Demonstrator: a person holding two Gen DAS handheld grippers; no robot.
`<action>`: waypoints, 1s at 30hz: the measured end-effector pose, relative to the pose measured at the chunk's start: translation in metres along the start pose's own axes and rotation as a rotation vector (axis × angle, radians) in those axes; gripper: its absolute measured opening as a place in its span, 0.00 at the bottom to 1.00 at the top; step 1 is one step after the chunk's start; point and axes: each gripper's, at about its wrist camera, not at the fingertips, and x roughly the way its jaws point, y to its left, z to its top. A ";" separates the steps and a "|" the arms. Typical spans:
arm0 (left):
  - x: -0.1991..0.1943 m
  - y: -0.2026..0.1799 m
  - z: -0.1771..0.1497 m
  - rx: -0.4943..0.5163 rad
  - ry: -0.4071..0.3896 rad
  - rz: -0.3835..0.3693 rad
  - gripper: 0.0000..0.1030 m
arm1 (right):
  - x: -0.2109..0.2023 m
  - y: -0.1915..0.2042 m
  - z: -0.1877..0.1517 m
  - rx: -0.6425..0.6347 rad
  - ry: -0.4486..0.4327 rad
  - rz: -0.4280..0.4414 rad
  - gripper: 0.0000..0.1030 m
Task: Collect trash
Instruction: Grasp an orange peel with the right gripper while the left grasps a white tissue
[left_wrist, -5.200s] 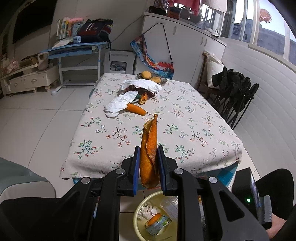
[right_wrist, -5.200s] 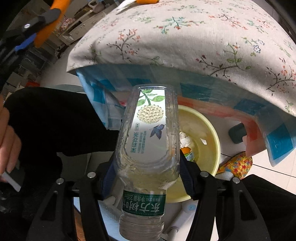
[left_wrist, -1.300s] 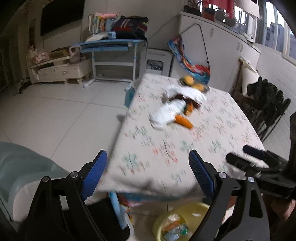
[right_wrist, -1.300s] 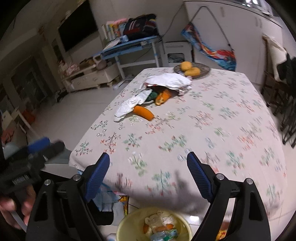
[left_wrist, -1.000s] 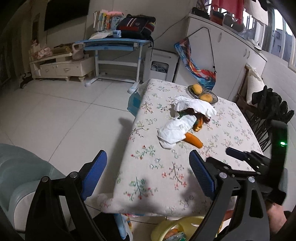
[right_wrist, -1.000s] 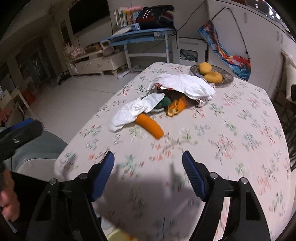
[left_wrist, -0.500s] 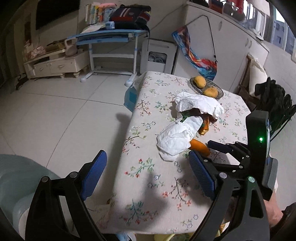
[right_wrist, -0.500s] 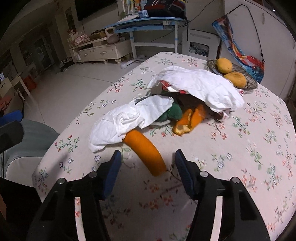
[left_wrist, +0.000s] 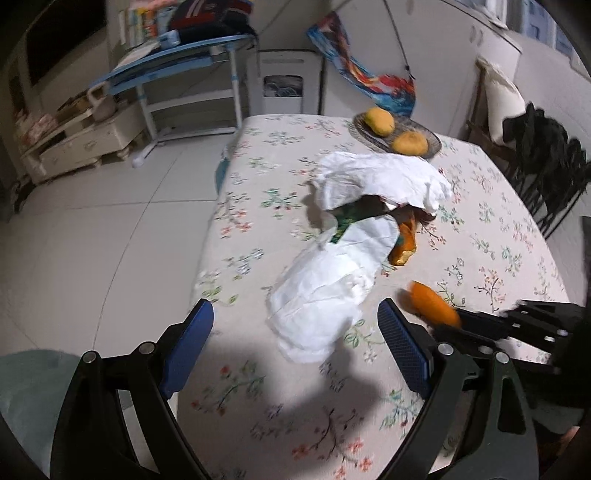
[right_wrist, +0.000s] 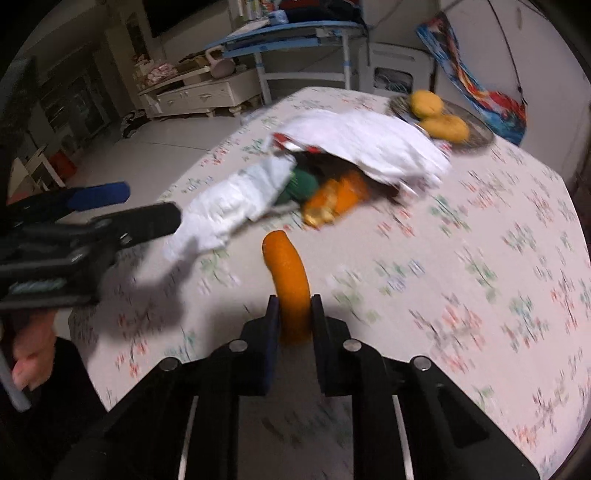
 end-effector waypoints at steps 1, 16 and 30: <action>0.002 -0.002 0.001 0.009 0.000 0.001 0.84 | -0.005 -0.006 -0.006 0.024 0.009 0.003 0.17; 0.022 -0.003 0.003 0.014 0.067 -0.034 0.15 | -0.011 -0.011 -0.012 0.112 -0.032 -0.002 0.39; -0.045 0.004 -0.037 -0.096 -0.027 -0.138 0.13 | -0.026 -0.020 -0.023 0.148 -0.055 -0.044 0.17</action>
